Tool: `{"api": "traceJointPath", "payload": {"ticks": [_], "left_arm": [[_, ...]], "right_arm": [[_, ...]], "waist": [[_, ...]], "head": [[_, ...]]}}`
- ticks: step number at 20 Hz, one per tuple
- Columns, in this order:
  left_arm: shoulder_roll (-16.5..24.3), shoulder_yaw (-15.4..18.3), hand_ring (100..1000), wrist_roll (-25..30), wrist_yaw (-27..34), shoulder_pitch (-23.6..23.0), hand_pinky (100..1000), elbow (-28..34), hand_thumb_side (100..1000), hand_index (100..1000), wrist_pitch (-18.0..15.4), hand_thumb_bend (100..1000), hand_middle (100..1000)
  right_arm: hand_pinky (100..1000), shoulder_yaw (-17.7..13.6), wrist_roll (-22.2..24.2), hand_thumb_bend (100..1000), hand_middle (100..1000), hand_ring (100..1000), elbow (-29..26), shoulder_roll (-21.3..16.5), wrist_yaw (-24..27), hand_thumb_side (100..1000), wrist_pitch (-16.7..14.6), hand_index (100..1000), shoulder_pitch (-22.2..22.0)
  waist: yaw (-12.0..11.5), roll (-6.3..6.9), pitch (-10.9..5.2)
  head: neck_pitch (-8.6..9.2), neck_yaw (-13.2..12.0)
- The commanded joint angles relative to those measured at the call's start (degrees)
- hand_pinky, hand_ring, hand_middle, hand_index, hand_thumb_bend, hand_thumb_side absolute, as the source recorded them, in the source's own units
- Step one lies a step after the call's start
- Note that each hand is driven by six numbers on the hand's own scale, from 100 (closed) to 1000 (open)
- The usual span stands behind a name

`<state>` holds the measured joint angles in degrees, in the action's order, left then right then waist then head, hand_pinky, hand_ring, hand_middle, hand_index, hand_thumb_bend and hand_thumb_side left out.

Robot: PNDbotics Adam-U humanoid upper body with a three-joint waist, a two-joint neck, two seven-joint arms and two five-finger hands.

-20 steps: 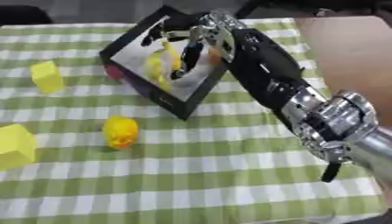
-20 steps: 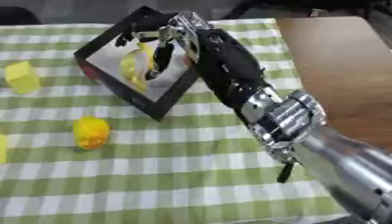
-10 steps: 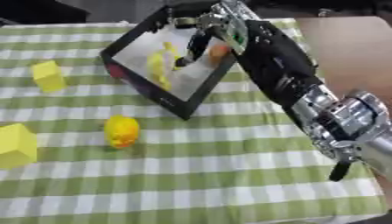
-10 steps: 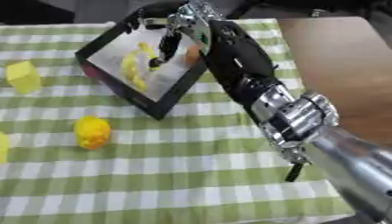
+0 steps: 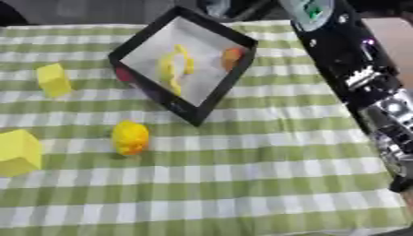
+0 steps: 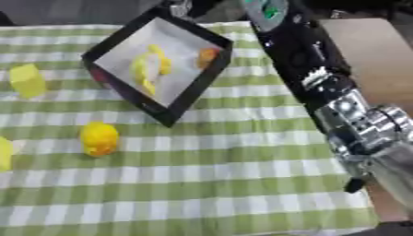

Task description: Pick up objects on the table and place them in the box.

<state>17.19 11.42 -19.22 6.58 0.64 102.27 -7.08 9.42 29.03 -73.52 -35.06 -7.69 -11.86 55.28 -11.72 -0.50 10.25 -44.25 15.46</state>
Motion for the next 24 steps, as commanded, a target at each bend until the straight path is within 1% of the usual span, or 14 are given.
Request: {"api": "traceJointPath", "payload": {"ticks": [1,4,5,8,9,12,14,15,16,17,18,20,22,24], "left_arm": [[8.3,-0.8,586,0.9,-1.6,2.1,902,1.6,597,799,0.5,412,678],[15.9,-2.3,608,2.4,-3.0,4.4,914,1.7,570,808,2.4,431,699],[18.5,-2.9,623,3.3,-3.5,5.0,920,1.6,559,819,3.3,451,715],[25.0,-4.8,660,7.6,-4.6,6.8,937,1.1,551,840,5.9,476,745],[27.0,-5.6,690,9.4,-5.0,7.4,949,0.8,533,853,6.8,498,765],[34.1,-8.6,716,17.2,-6.0,9.3,952,-0.4,498,864,9.9,534,780],[38.7,-11.0,730,22.6,-5.2,11.2,952,-1.8,460,865,11.5,556,783],[41.0,-12.4,746,25.2,-4.5,12.3,951,-2.6,393,869,12.1,582,788],[43.2,-14.1,753,27.8,-3.7,13.5,953,-3.4,387,870,12.5,586,783],[45.2,-15.8,762,30.3,-2.8,14.6,956,-4.2,349,876,12.8,619,794],[47.0,-17.5,764,32.7,-2.1,15.6,956,-4.8,344,876,13.1,621,795],[49.6,-20.9,789,37.3,-1.3,17.3,966,-5.3,270,870,13.7,669,802],[50.9,-23.7,797,41.5,-1.4,19.0,966,-5.4,227,866,14.3,680,803],[51.5,-26.0,804,44.6,-2.2,20.6,966,-5.5,210,866,15.0,692,806]], "right_arm": [[993,-2.2,-2.3,100,742,842,-9.0,-6.3,10.8,443,4.8,860,-2.6],[998,-5.3,-5.9,100,742,844,-15.7,-9.3,18.9,413,6.8,869,-8.0],[1000,-6.6,-7.2,129,739,841,-17.7,-9.8,21.0,386,7.3,869,-9.8],[1000,-9.7,-9.8,156,735,839,-22.4,-10.5,25.3,370,8.5,868,-14.4],[1000,-10.5,-10.3,168,731,835,-23.5,-10.6,26.1,359,8.9,865,-15.7],[999,-12.3,-11.7,176,727,832,-26.4,-11.0,27.2,352,9.6,863,-19.4],[998,-13.1,-12.4,175,724,829,-27.8,-11.1,27.4,350,10.0,861,-21.1],[996,-13.2,-12.7,178,723,827,-28.4,-11.1,27.4,350,10.2,859,-21.7],[995,-13.3,-12.9,206,722,826,-28.9,-11.1,27.4,336,10.4,859,-22.1],[995,-13.3,-12.9,180,720,824,-29.3,-11.1,27.3,351,10.5,858,-22.4],[994,-13.2,-12.9,179,720,824,-29.6,-11.0,27.2,351,10.6,858,-22.5],[994,-13.0,-12.9,180,716,820,-30.0,-10.9,27.0,353,10.7,856,-22.7],[994,-12.9,-12.7,180,715,819,-30.3,-10.8,27.0,354,10.8,855,-22.9],[994,-12.8,-12.6,179,712,817,-30.4,-10.5,27.0,357,10.9,854,-23.1]], "waist": [[0.4,0.56,-2.04],[1.2,0.89,-2.27],[1.4,1.04,-2.36],[1.9,1.31,-2.62],[2.1,1.38,-2.67],[2.5,1.54,-2.91],[2.8,1.64,-3.09],[3.0,1.7,-3.18],[3.2,1.74,-3.27],[3.4,1.78,-3.32],[3.7,1.8,-3.36],[4.1,1.85,-3.39],[4.4,1.93,-3.39],[4.5,2.03,-3.35]], "head": [[0.13,-0.6],[0.13,-1.2],[0.13,-1.7],[0.13,-3.0],[0.13,-3.4],[0.13,-4.0],[0.13,-4.2],[0.13,-4.3],[0.13,-4.4],[0.13,-4.5],[0.13,-4.7],[0.13,-5.0],[0.13,-5.3],[0.13,-5.5]]}}
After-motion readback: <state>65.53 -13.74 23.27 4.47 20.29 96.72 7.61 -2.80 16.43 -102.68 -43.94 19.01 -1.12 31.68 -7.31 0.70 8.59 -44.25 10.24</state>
